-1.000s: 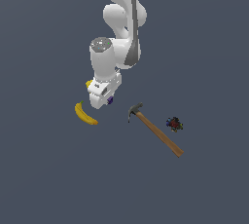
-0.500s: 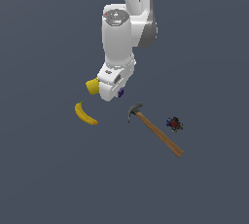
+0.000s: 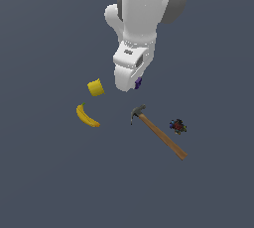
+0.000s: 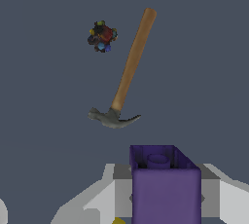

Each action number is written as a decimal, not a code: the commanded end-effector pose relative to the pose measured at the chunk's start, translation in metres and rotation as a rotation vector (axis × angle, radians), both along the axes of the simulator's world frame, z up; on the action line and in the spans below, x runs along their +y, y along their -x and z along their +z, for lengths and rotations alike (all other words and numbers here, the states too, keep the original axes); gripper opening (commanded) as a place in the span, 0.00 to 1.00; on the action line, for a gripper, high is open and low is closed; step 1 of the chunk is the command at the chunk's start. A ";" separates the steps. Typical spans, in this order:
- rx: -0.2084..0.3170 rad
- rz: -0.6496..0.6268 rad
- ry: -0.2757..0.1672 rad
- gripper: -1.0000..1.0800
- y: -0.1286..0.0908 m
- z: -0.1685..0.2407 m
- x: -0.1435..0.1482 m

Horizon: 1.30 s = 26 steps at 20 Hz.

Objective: Pick up a designated object from a clutter of objects.

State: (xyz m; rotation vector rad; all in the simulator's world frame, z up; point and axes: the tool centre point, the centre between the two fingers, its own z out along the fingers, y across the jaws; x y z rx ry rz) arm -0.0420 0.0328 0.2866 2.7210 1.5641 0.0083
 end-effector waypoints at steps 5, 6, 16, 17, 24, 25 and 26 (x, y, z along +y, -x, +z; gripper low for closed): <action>0.003 -0.004 0.000 0.00 -0.018 0.057 0.035; 0.003 -0.005 0.000 0.00 -0.021 0.065 0.039; 0.005 -0.009 0.000 0.00 -0.043 0.125 0.075; 0.005 -0.009 0.000 0.00 -0.045 0.128 0.077; 0.006 -0.010 0.000 0.00 -0.053 0.146 0.088; 0.006 -0.010 0.000 0.00 -0.053 0.147 0.088; 0.006 -0.010 0.000 0.00 -0.054 0.148 0.089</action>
